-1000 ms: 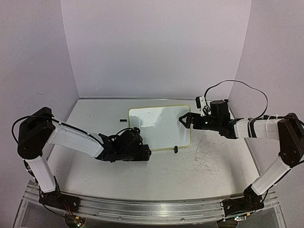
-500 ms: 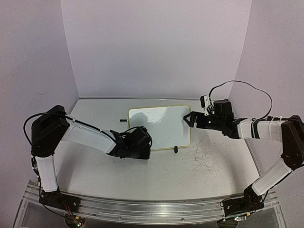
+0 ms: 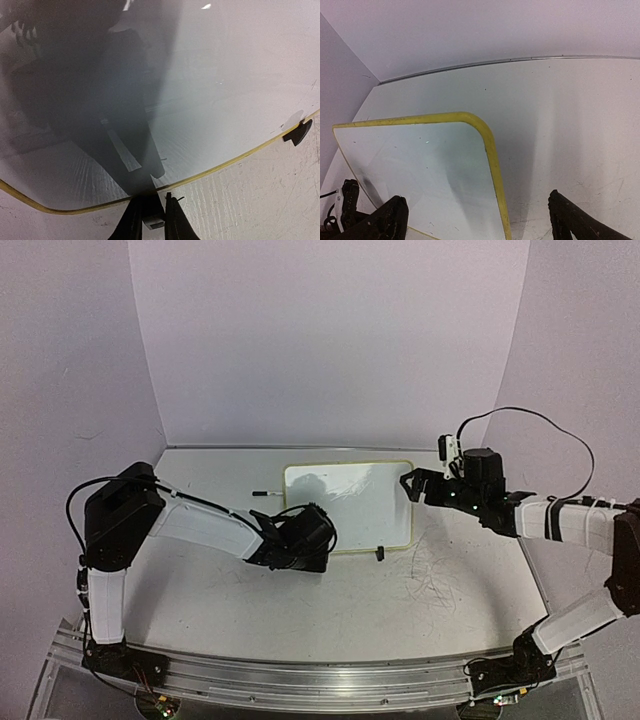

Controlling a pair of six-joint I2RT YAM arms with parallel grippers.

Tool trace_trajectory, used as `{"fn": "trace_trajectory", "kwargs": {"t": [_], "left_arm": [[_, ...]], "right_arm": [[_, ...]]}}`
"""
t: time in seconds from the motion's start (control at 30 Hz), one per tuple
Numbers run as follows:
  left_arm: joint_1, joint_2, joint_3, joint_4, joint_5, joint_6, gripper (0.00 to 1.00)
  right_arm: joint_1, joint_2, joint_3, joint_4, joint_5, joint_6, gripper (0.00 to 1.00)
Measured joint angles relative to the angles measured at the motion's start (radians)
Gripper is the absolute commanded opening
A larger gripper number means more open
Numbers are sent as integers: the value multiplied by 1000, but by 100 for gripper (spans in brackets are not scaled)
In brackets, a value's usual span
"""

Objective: Write a sentence on the whiteboard
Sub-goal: Move the whiteboard to the center of the board.

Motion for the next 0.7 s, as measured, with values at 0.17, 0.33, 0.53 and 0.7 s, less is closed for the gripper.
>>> {"fn": "trace_trajectory", "kwargs": {"t": [0.17,0.33,0.53,0.7], "left_arm": [[-16,35,46,0,-6,-1,6],[-39,60,81,0,-12,-5,8],[-70,84,119,4,12,-4,24],[-95,86,125,16,39,0,39]], "right_arm": [[-45,-73,-47,-2,55,17,98],[-88,-169,-88,-12,117,26,98],[-97,-241,-98,-20,171,23,98],[-97,-260,-98,-38,195,10,98]]}}
